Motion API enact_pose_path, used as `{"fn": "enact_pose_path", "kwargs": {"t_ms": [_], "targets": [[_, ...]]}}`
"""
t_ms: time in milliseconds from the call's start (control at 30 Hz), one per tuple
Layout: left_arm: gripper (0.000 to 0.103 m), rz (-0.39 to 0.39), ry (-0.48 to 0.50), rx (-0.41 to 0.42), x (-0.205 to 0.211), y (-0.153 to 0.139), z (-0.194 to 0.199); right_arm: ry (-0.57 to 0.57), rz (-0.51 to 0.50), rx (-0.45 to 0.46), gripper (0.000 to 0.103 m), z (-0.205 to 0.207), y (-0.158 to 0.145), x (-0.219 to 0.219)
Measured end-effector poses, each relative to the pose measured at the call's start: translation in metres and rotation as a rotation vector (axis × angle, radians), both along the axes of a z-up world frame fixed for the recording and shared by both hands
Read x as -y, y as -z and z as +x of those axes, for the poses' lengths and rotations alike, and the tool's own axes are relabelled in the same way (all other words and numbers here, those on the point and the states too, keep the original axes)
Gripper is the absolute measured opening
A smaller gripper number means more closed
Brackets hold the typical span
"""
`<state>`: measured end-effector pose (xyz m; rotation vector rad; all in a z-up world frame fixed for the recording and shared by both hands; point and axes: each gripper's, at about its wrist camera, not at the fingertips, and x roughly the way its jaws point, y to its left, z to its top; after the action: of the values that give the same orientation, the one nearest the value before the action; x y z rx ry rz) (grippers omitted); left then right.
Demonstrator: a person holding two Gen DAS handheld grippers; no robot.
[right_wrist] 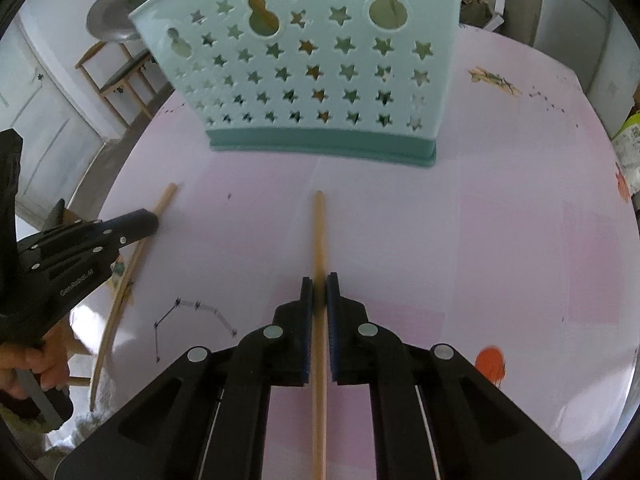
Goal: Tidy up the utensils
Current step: 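Lift both chopsticks up and carry them over the green holder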
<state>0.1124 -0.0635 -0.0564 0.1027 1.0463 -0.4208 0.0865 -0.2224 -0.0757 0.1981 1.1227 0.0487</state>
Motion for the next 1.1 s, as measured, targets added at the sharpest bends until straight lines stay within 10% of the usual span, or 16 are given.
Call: {"fn": "enact_pose_path", "kwargs": {"t_ms": [1100], "targets": [[0.005, 0.019, 0.035, 0.073, 0.01, 0.001, 0.005, -0.019, -0.07, -0.017, 0.007, 0.025, 0.0, -0.025]]}}
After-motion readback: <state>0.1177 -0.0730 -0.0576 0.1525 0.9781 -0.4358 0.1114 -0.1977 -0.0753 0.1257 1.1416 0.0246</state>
